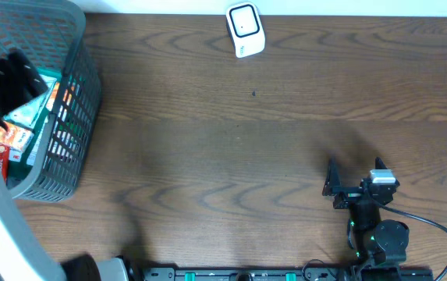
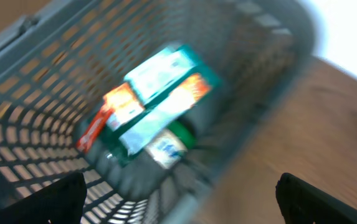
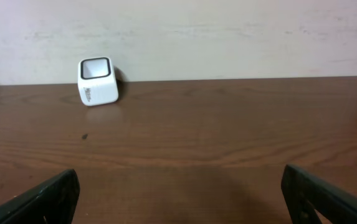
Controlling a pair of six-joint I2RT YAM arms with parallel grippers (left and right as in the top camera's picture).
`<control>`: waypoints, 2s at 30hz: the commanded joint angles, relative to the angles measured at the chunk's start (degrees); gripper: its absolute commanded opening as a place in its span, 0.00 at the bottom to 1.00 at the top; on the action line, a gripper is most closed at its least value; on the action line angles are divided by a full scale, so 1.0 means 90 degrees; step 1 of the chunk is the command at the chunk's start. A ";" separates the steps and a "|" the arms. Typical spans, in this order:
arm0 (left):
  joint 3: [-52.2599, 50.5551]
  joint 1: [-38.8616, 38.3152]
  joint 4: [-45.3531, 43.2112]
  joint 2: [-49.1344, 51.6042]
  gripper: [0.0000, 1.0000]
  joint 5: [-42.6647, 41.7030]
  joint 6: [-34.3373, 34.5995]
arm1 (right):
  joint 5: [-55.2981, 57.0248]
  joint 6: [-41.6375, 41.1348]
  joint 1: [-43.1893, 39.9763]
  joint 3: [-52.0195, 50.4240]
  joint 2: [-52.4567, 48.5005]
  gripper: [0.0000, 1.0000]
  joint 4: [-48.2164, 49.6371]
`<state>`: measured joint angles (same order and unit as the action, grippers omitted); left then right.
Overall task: Scan the item barcode
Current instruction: 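Reach the left gripper into the basket and grasp the green-lidded jar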
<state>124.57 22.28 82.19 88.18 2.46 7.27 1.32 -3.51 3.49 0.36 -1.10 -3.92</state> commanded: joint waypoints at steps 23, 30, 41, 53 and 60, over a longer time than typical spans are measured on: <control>-0.0384 0.1030 0.0617 0.2314 0.98 -0.0775 -0.1336 | 0.0061 -0.0080 -0.0046 -0.0005 0.0010 0.99 -0.0019; -0.0614 0.1027 0.0578 0.2569 0.98 -0.0780 -0.1409 | 0.0061 -0.0080 -0.0046 -0.0005 0.0010 0.99 -0.0019; -0.1836 0.1027 -0.0437 0.2586 0.98 -0.0780 -0.1474 | 0.0061 -0.0080 -0.0046 -0.0005 0.0010 0.99 -0.0019; -0.3405 0.1030 -0.2018 0.2586 0.94 -0.1197 -0.1532 | 0.0061 -0.0080 -0.0046 -0.0005 0.0010 0.99 -0.0019; -0.3759 0.1027 -0.2414 0.2586 0.87 -0.1586 -0.2047 | 0.0061 -0.0080 -0.0046 -0.0005 0.0010 0.99 -0.0019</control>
<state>91.72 31.62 61.14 110.91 -9.78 -8.86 1.32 -3.49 3.49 0.36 -1.10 -3.92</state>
